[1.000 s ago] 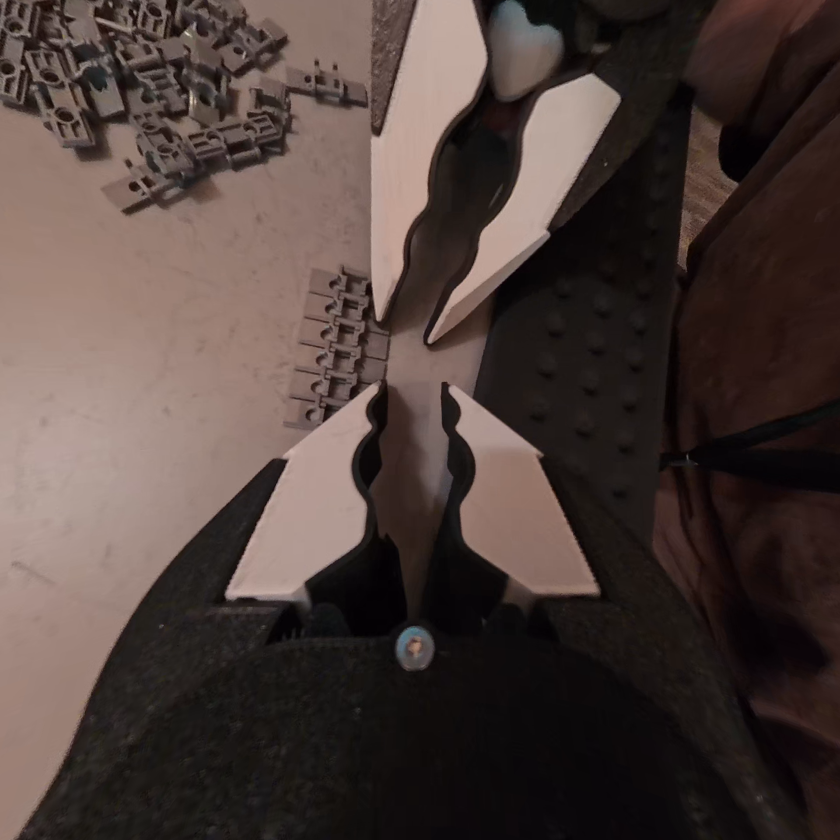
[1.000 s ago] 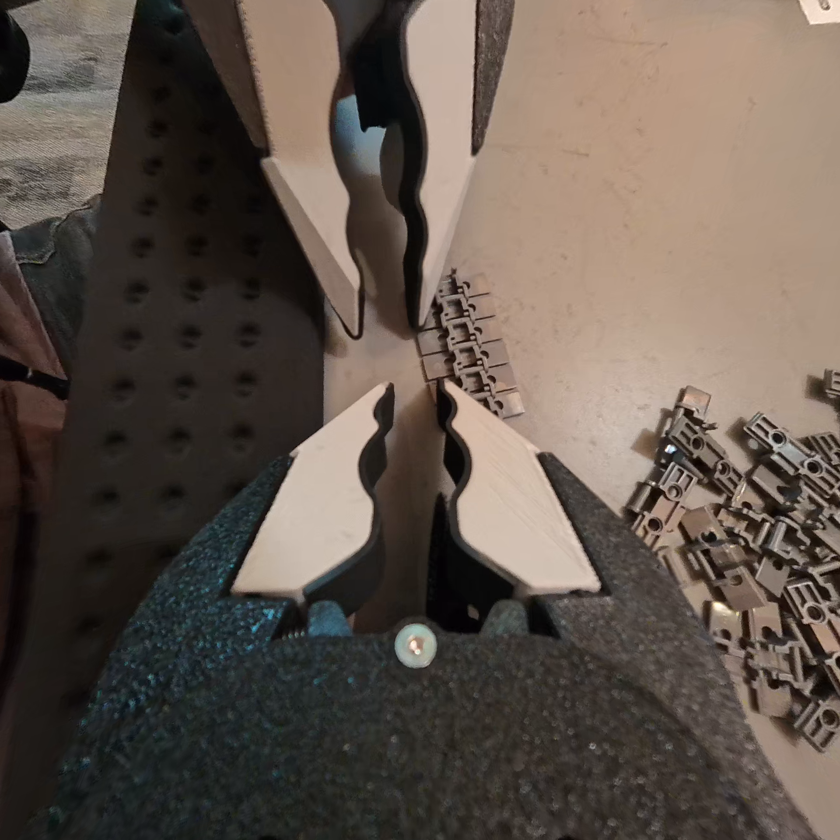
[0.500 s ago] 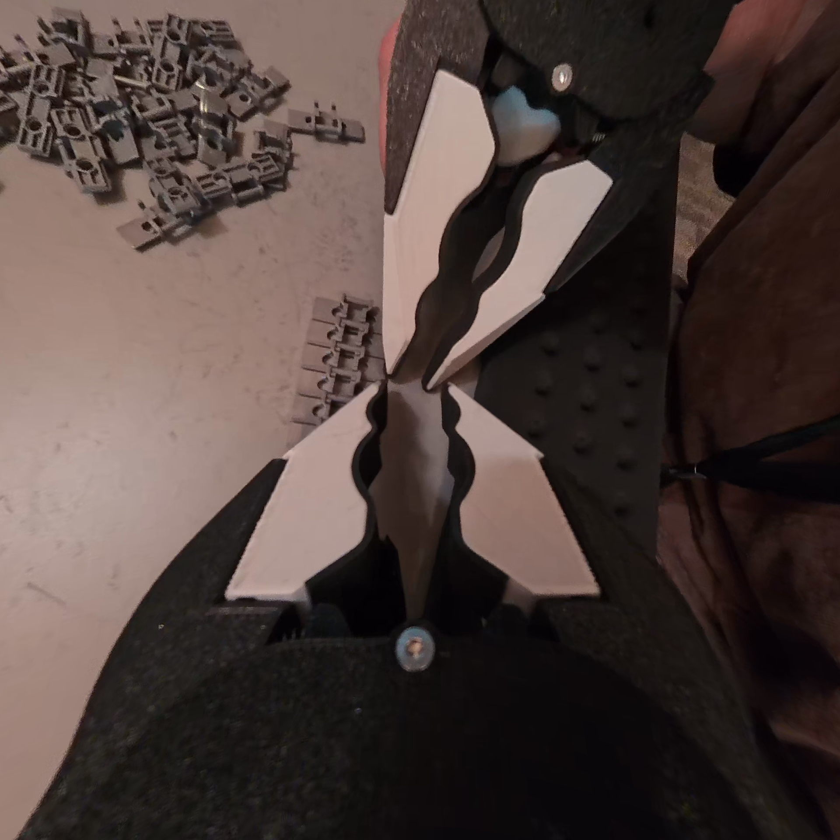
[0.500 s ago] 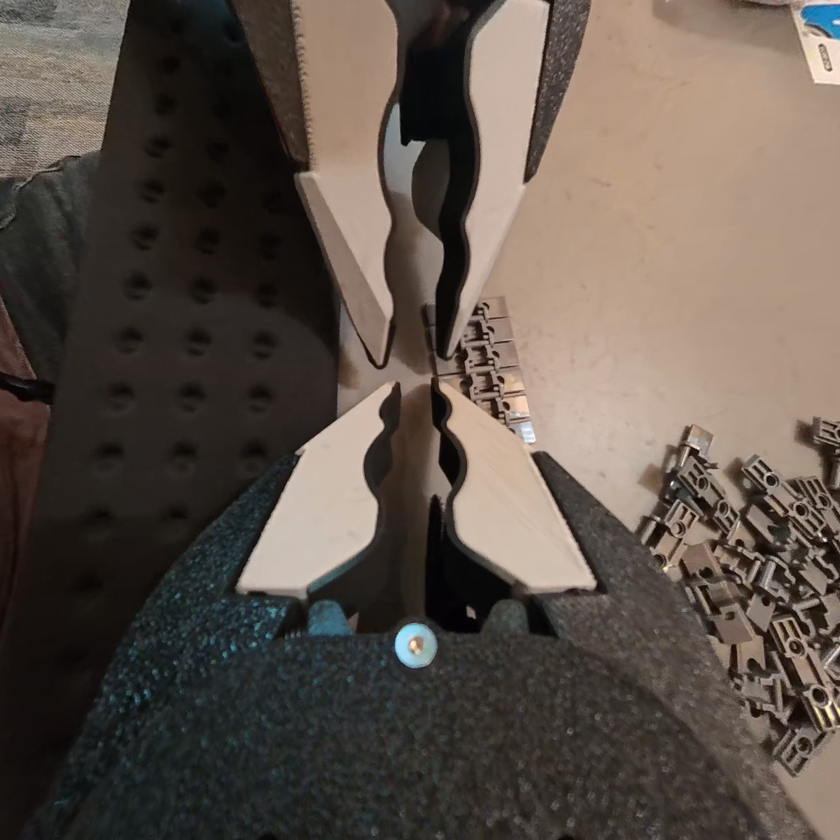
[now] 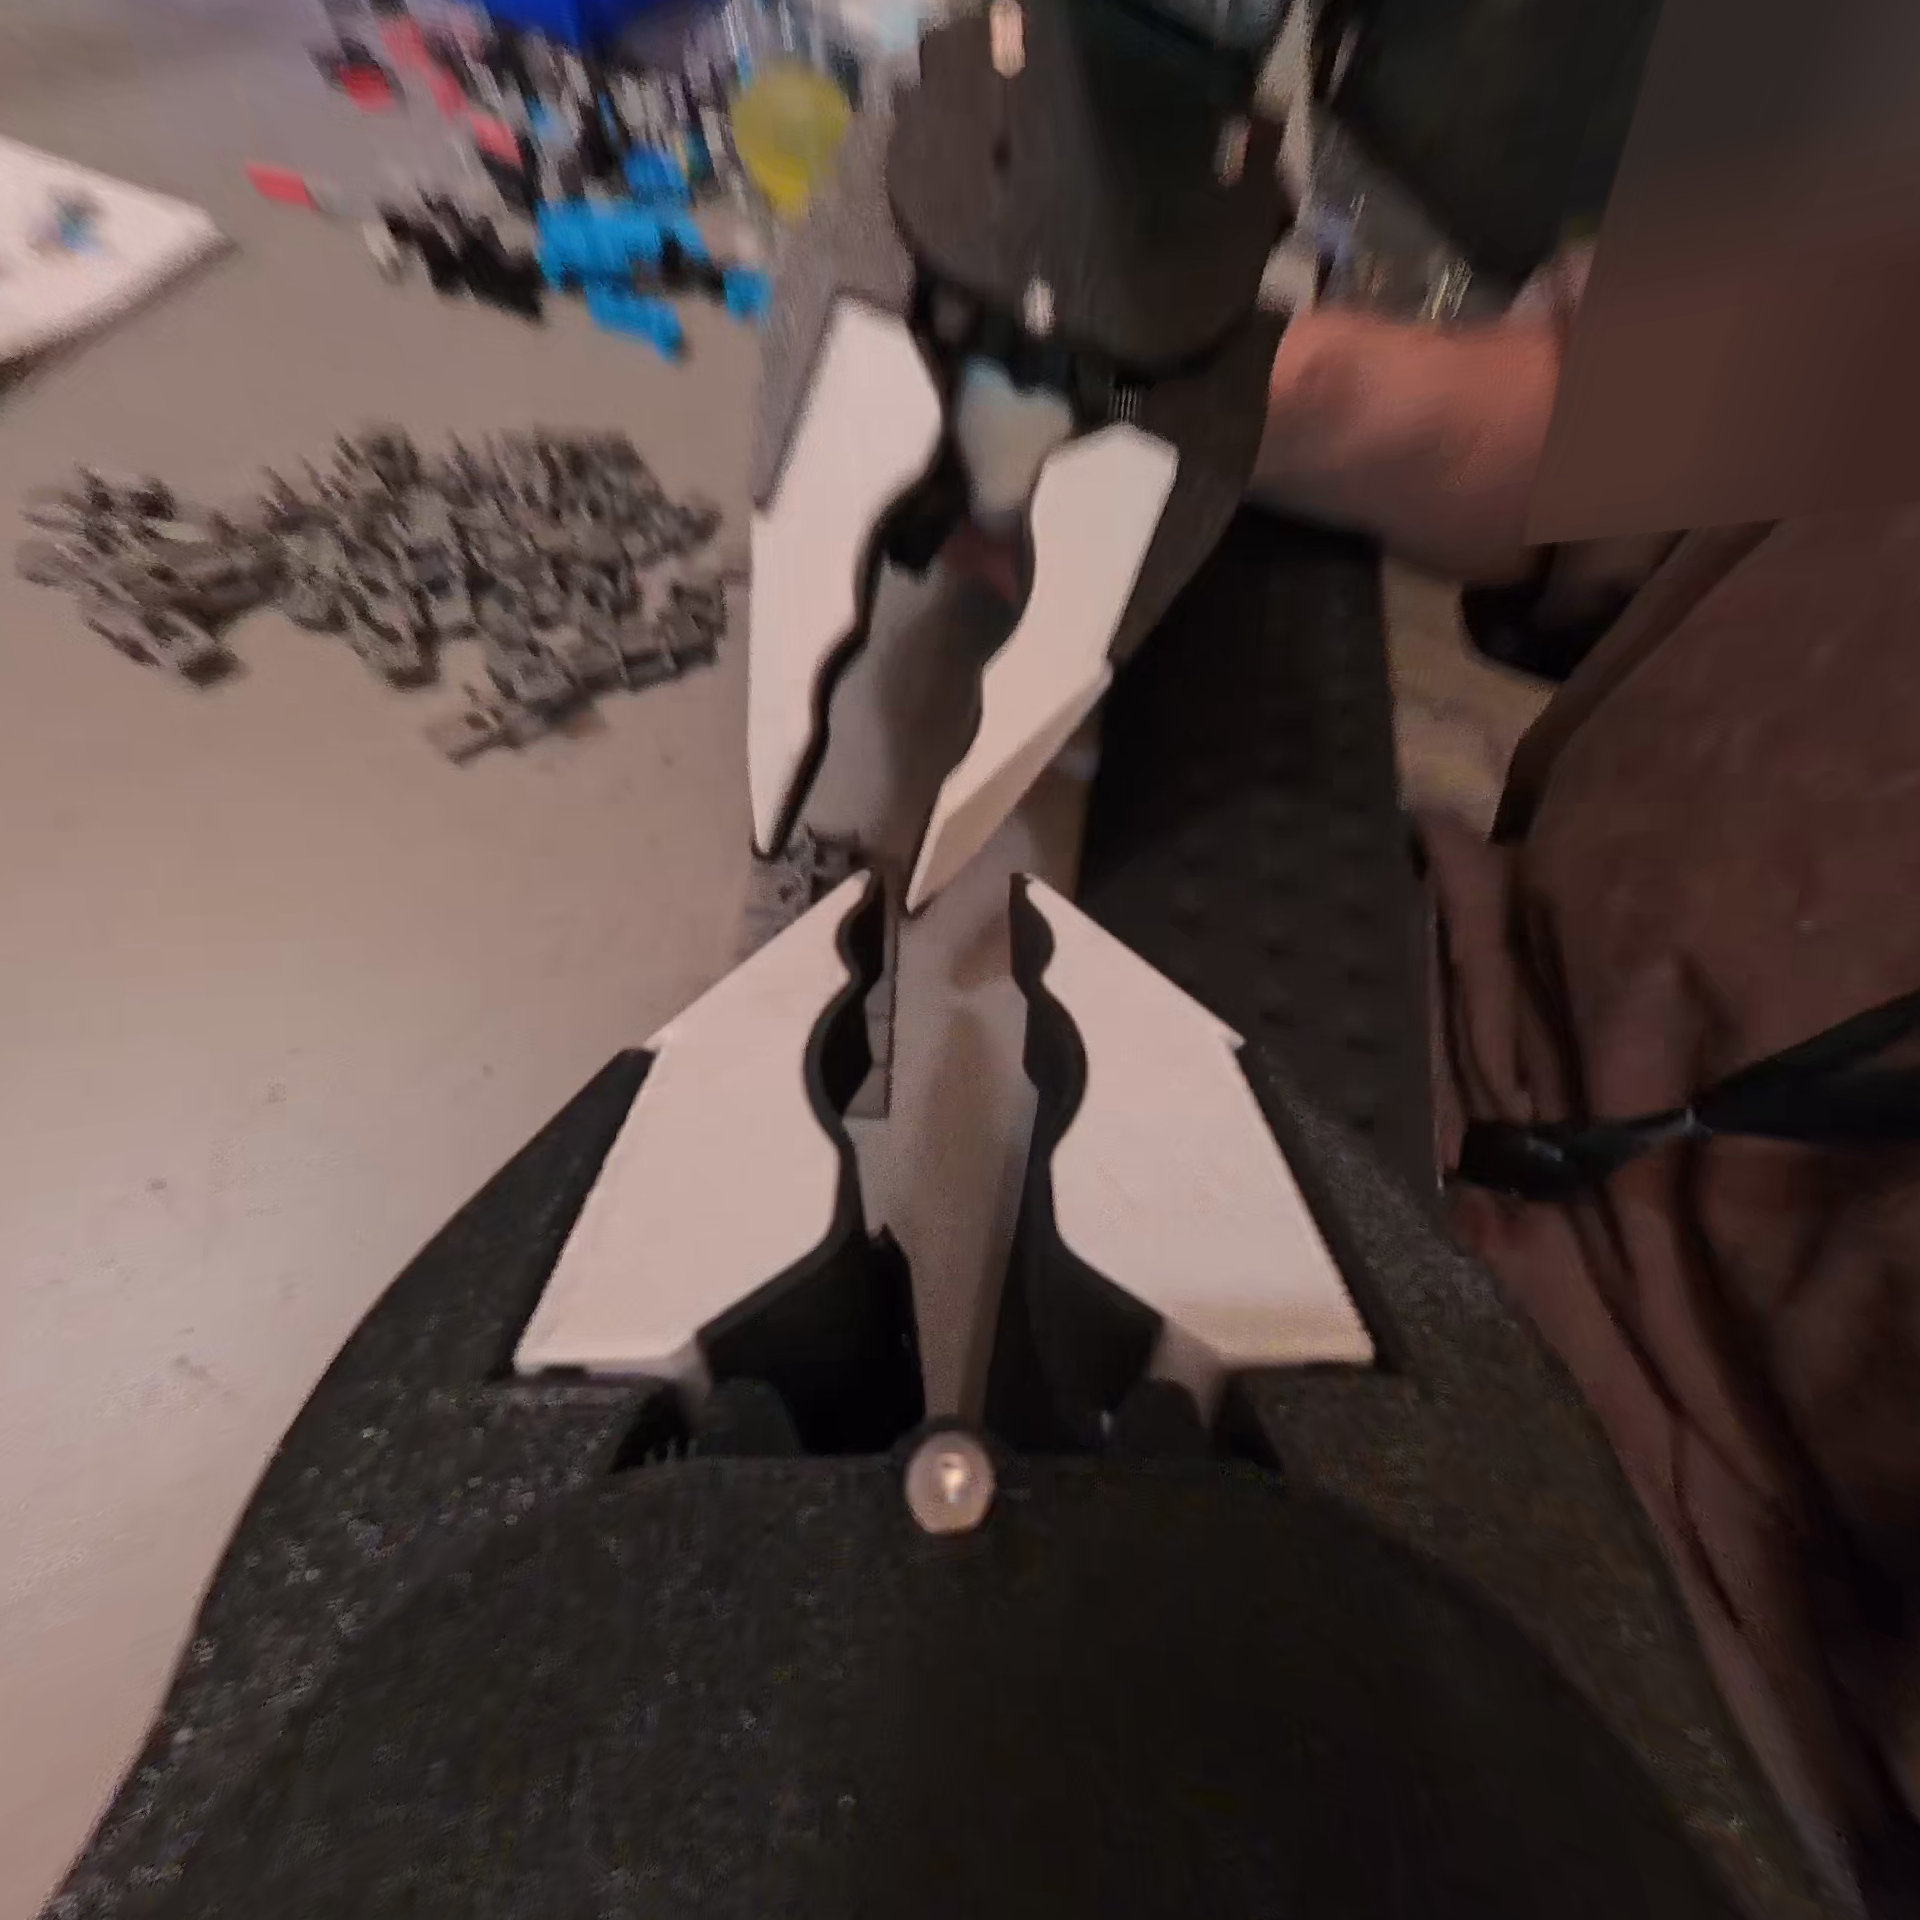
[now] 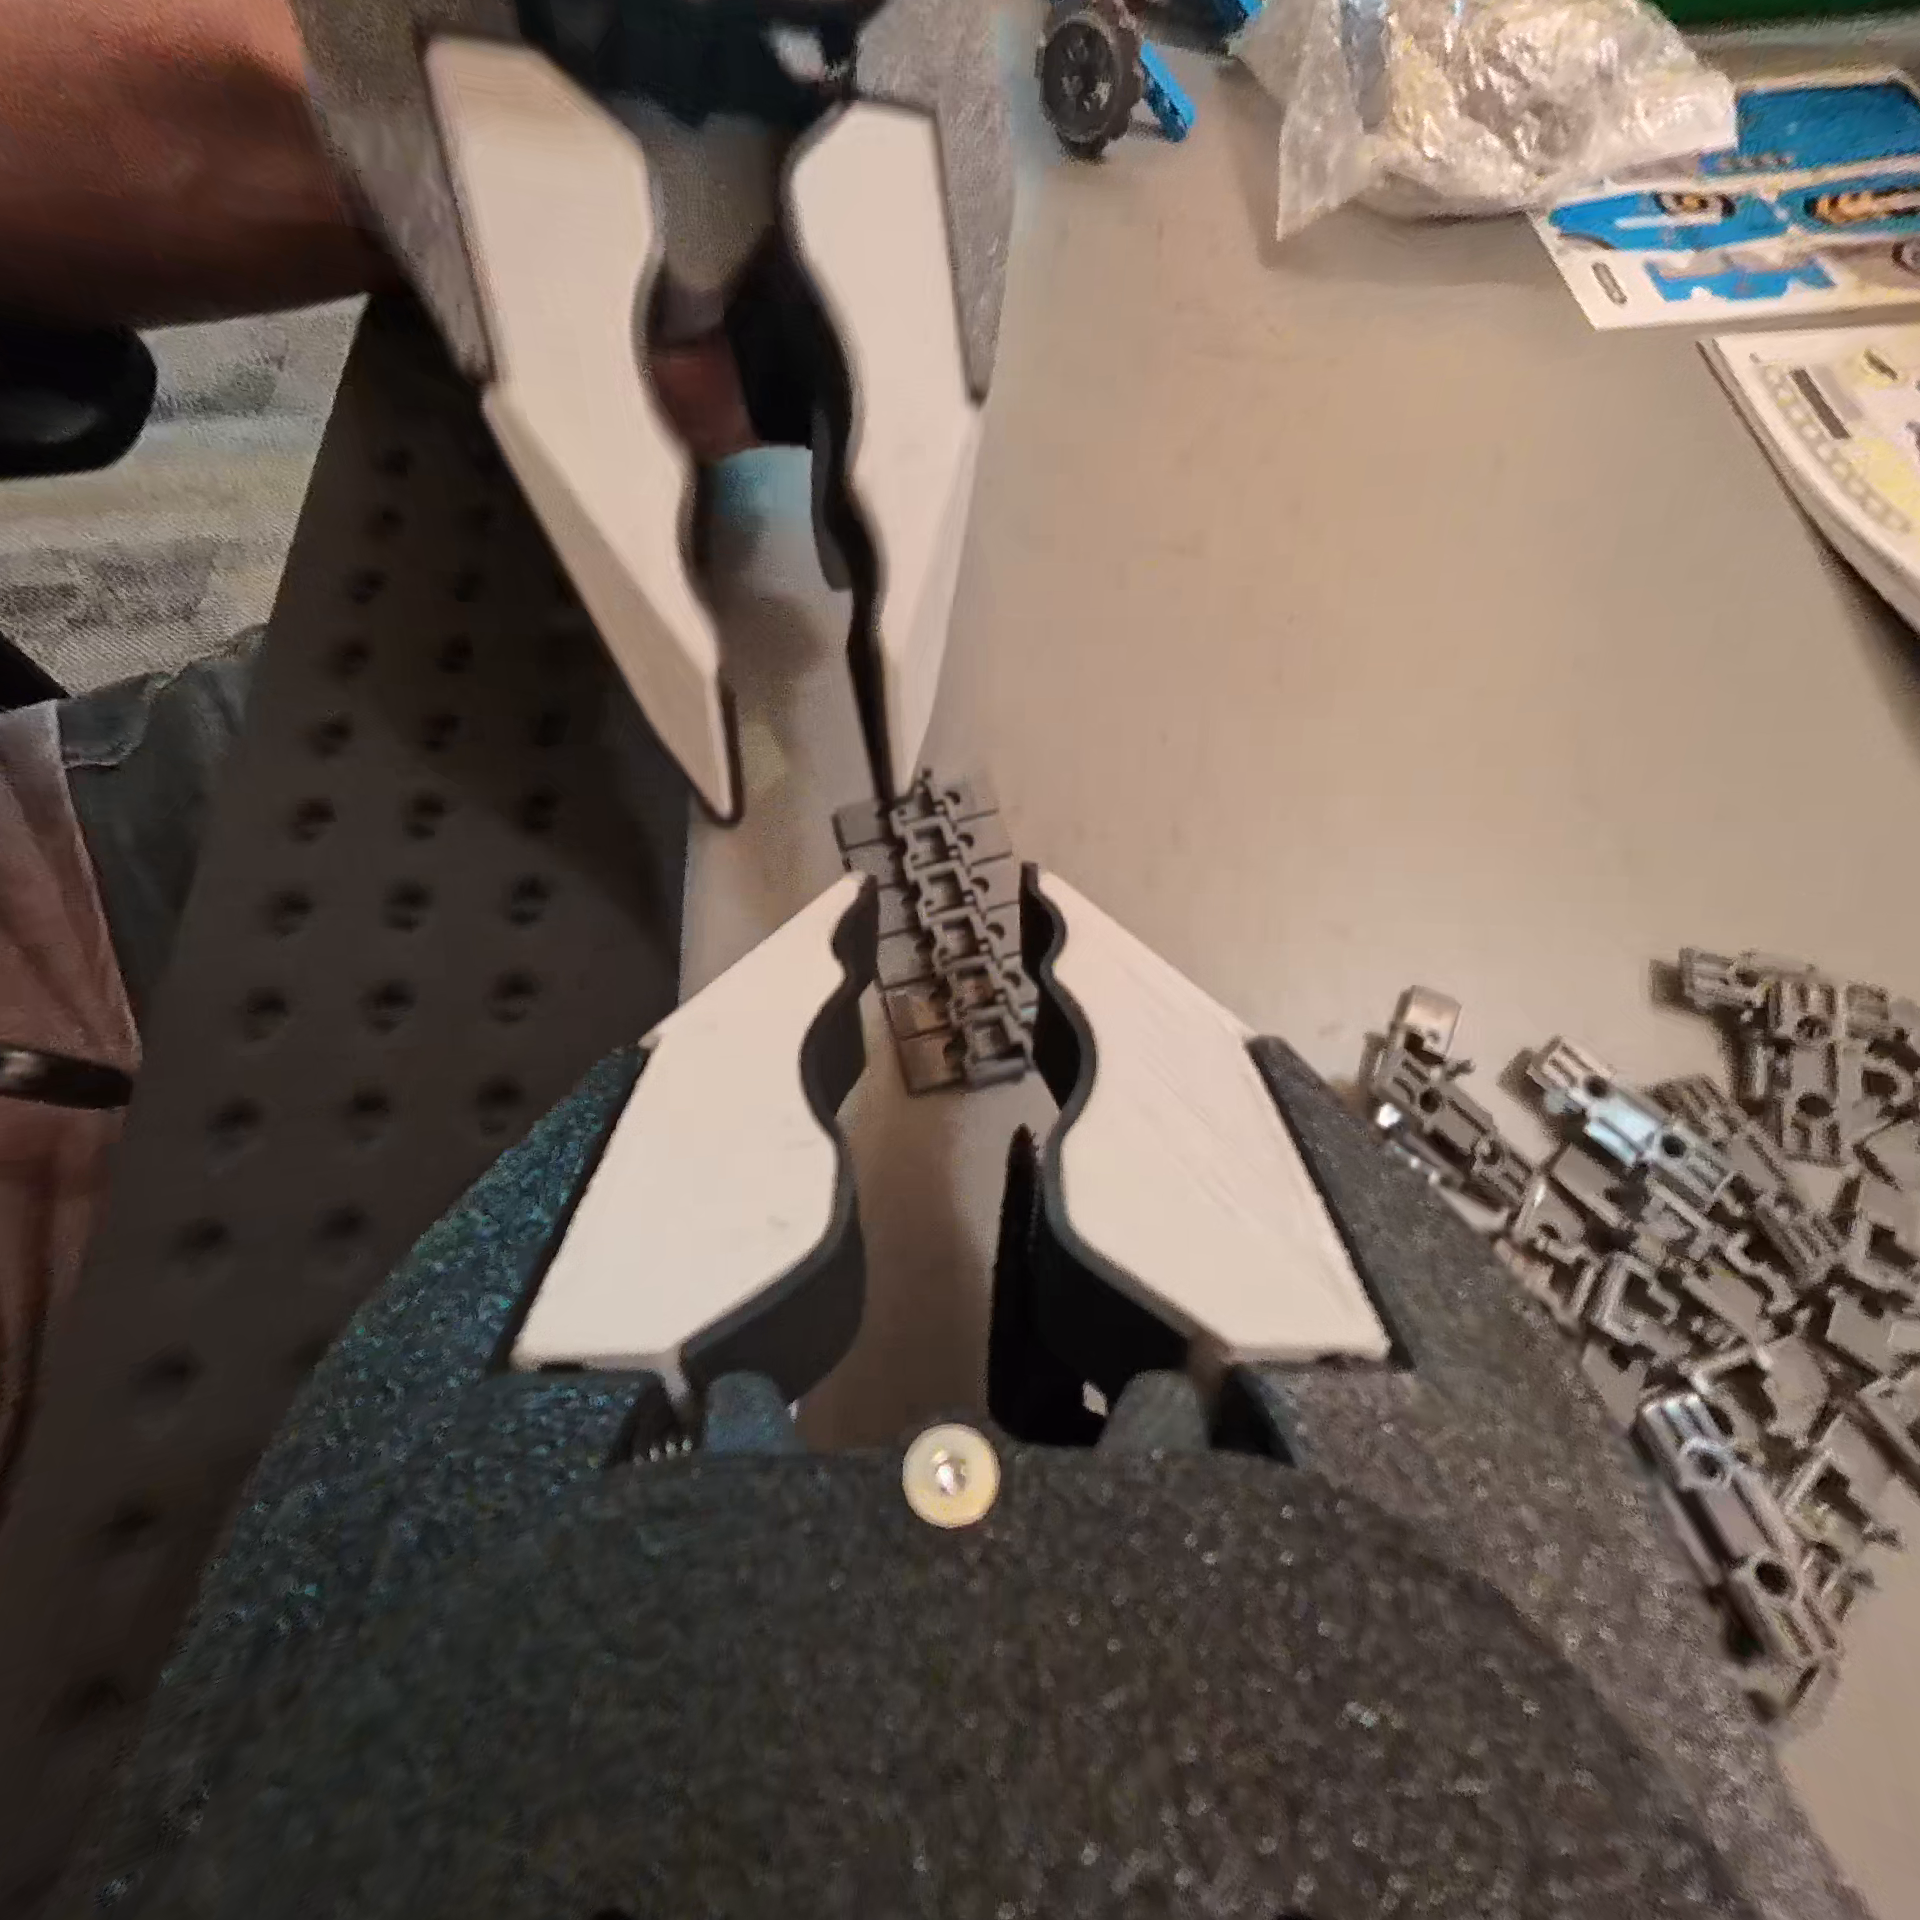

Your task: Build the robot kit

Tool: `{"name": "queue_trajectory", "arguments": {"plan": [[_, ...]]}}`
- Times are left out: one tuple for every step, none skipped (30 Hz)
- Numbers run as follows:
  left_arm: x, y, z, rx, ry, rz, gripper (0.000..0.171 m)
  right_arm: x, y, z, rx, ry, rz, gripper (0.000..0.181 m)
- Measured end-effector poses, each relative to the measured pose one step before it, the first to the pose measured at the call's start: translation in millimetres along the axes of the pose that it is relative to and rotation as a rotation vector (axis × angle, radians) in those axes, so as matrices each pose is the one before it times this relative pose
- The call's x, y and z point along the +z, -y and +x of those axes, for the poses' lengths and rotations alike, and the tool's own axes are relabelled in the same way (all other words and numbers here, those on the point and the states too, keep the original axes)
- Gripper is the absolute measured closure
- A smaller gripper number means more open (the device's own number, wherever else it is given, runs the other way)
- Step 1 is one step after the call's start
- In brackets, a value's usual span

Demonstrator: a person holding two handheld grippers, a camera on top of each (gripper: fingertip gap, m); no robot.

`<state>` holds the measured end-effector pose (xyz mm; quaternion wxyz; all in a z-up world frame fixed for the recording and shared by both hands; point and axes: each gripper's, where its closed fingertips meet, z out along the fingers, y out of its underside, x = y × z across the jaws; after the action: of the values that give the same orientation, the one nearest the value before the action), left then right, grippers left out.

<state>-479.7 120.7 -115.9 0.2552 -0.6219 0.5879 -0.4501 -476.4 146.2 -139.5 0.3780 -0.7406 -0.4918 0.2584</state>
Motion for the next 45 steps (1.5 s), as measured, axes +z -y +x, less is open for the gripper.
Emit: {"name": "queue_trajectory", "arguments": {"plan": [[-9.87,11.63,-2.60,-0.0251,-0.0097,0.09239,0.148,1.86,2.75,0.64,-0.0217,-0.0018,-0.0047,0.154],[-10.56,12.86,-4.02,-0.0316,-0.0035,0.09980,0.147,2.76,1.76,-0.30,-0.0093,0.0066,-0.0081,0.154],[-10.35,13.21,-4.59,-0.0310,0.0012,0.10122,0.143,3.81,0.19,-2.39,0.0026,0.0233,-0.0129,0.154],[-9.27,12.20,-5.18,-0.0284,0.0088,0.09035,0.141,4.33,-1.68,-1.89,0.0024,0.0206,-0.0202,0.154],[-7.10,9.51,-5.64,-0.0230,0.0201,0.06625,0.138,4.64,-3.06,-1.40,-0.0050,0.0169,-0.0260,0.154],[-4.66,5.97,-4.10,-0.0066,0.0253,0.03854,0.135,4.73,-3.08,0.16,-0.0102,0.0052,-0.0244,0.155],[-2.67,3.59,-1.95,0.0192,0.0273,0.02309,0.133,5.15,-3.58,1.80,-0.0107,-0.0054,-0.0260,0.157],[-1.11,1.80,-0.92,0.0406,0.0294,0.01411,0.131,5.41,-4.79,-0.51,-0.0054,0.0104,-0.0337,0.159],[0.15,0.36,-1.18,0.0449,0.0320,0.00630,0.128,2.24,4.00,-3.64,0.0103,0.0322,0.0190,0.160],[0.74,-0.05,-1.46,0.0339,0.0293,0.00288,0.125,1.98,1.73,-0.95,0.0071,0.0128,0.0004,0.160],[1.11,-0.23,-1.04,0.0161,0.0188,0.00303,0.122,0.62,0.53,0.44,-0.0025,-0.0045,-0.0079,0.161],[1.28,-0.85,-0.88,0.0003,0.0080,-0.00006,0.119,-0.46,-0.45,0.31,-0.0113,-0.0120,-0.0200,0.163],[0.97,-1.47,-1.28,-0.0132,0.0029,-0.00682,0.116,-0.96,-0.45,1.45,-0.0204,-0.0204,-0.0187,0.167],[0.60,-0.88,-2.24,-0.0194,0.0040,-0.00727,0.111,-1.53,0.42,3.23,-0.0188,-0.0297,-0.0083,0.167],[0.01,0.16,-2.98,-0.0201,0.0063,-0.00235,0.106,-2.96,1.77,5.33,-0.0070,-0.0335,0.0062,0.167],[-0.95,1.43,-2.87,-0.0167,0.0066,0.00476,0.104,-4.98,4.79,4.73,0.0119,-0.0154,0.0246,0.167],[-1.57,2.55,-2.58,-0.0157,0.0054,0.01332,0.101,-6.85,7.24,4.53,0.0238,0.0012,0.0360,0.167],[-1.73,3.59,-1.41,-0.0156,-0.0016,0.01854,0.098,-8.27,8.66,6.52,0.0247,-0.0013,0.0389,0.166],[-1.45,3.97,-0.55,-0.0163,-0.0074,0.01957,0.095,-9.05,10.41,8.26,0.0225,-0.0056,0.0462,0.166],[-1.05,4.75,0.53,-0.0131,-0.0141,0.02142,0.092,-9.10,12.10,6.91,0.0268,0.0115,0.0541,0.166],[-0.15,5.47,1.30,-0.0068,-0.0203,0.02305,0.090,-8.16,12.42,4.91,0.0365,0.0341,0.0535,0.166],[1.21,5.68,1.59,-0.0034,-0.0233,0.01811,0.088,-7.32,13.11,3.74,0.0456,0.0459,0.0563,0.166],[2.39,5.82,1.58,-0.0046,-0.0242,0.01460,0.084,-6.46,12.89,3.32,0.0491,0.0503,0.0565,0.166],[3.49,6.05,2.59,-0.0042,-0.0308,0.01438,0.078,-5.58,12.62,2.89,0.0541,0.0516,0.0598,0.166],[4.61,5.32,3.31,-0.0030,-0.0377,0.01125,0.075,-4.94,12.54,1.56,0.0606,0.0554,0.0656,0.167],[5.75,2.87,2.74,0.0012,-0.0379,-0.00098,0.074,-3.78,9.79,0.40,0.0599,0.0554,0.0575,0.167],[6.77,0.41,0.67,0.0063,-0.0313,-0.01383,0.074,-2.92,7.01,-0.73,0.0504,0.0531,0.0498,0.167],[7.32,-1.80,-1.03,0.0075,-0.0263,-0.02280,0.074,-2.40,4.40,-0.17,0.0357,0.0388,0.0460,0.167],[7.68,-2.51,-2.51,0.0012,-0.0233,-0.02417,0.074,-2.35,1.83,1.03,0.0223,0.0231,0.0386,0.167],[7.83,-2.01,-3.02,-0.0074,-0.0232,-0.01919,0.074,-2.49,-0.01,2.24,0.0212,0.0110,0.0305,0.167],[7.74,-1.78,-3.96,-0.0118,-0.0202,-0.01490,0.074,-2.34,-1.08,2.36,0.0236,0.0060,0.0191,0.167],[7.67,-1.71,-3.82,-0.0131,-0.0231,-0.01268,0.074,-2.90,-0.06,1.19,0.0182,0.0058,0.0173,0.167],[7.02,-1.26,-3.23,-0.0164,-0.0271,-0.00867,0.075,-3.60,0.79,0.95,0.0044,-0.0021,0.0163,0.167],[6.19,-0.59,-3.47,-0.0215,-0.0271,-0.00273,0.079,-4.25,1.10,2.33,-0.0068,-0.0156,0.0137,0.167],[5.37,-0.83,-3.28,-0.0267,-0.0279,-0.00452,0.084,-4.68,1.40,2.77,-0.0036,-0.0173,0.0143,0.167],[4.26,-1.25,-3.19,-0.0273,-0.0279,-0.00857,0.091,-4.56,1.06,2.28,0.0017,-0.0118,0.0081,0.167],[2.96,-1.22,-3.42,-0.0249,-0.0248,-0.00958,0.103,-4.21,0.34,2.36,-0.0020,-0.0141,0.0023,0.167],[1.40,0.24,-2.42,-0.0194,-0.0277,-0.00361,0.118,-3.35,-0.49,1.79,-0.0051,-0.0124,-0.0053,0.167],[0.15,2.83,-2.65,-0.0150,-0.0201,0.01328,0.125,-2.37,-1.55,2.30,-0.0095,-0.0168,-0.0135,0.167],[-0.37,3.15,-3.79,-0.0098,-0.0068,0.01352,0.128,-1.50,-0.98,3.08,-0.0138,-0.0220,-0.0105,0.167],[-0.06,0.73,-3.50,-0.0004,-0.0018,-0.00220,0.129,-0.82,0.05,3.09,-0.0090,-0.0208,-0.0037,0.167],[0.08,-0.70,-2.76,0.0061,0.0005,-0.01032,0.129,-0.48,-0.35,2.62,0.0003,-0.0122,-0.0059,0.167],[-0.17,-1.59,-2.09,0.0065,0.0011,-0.01218,0.130,-0.31,-1.23,2.17,0.0059,-0.0048,-0.0073,0.167],[-0.60,-1.70,-1.71,0.0049,0.0015,-0.00692,0.130,-0.34,-0.74,1.94,0.0085,-0.0018,-0.0012,0.167],[-0.87,-1.87,-1.25,0.0022,-0.0003,-0.00218,0.130,0.09,-0.88,1.90,0.0075,-0.0037,0.0010,0.167]]}}
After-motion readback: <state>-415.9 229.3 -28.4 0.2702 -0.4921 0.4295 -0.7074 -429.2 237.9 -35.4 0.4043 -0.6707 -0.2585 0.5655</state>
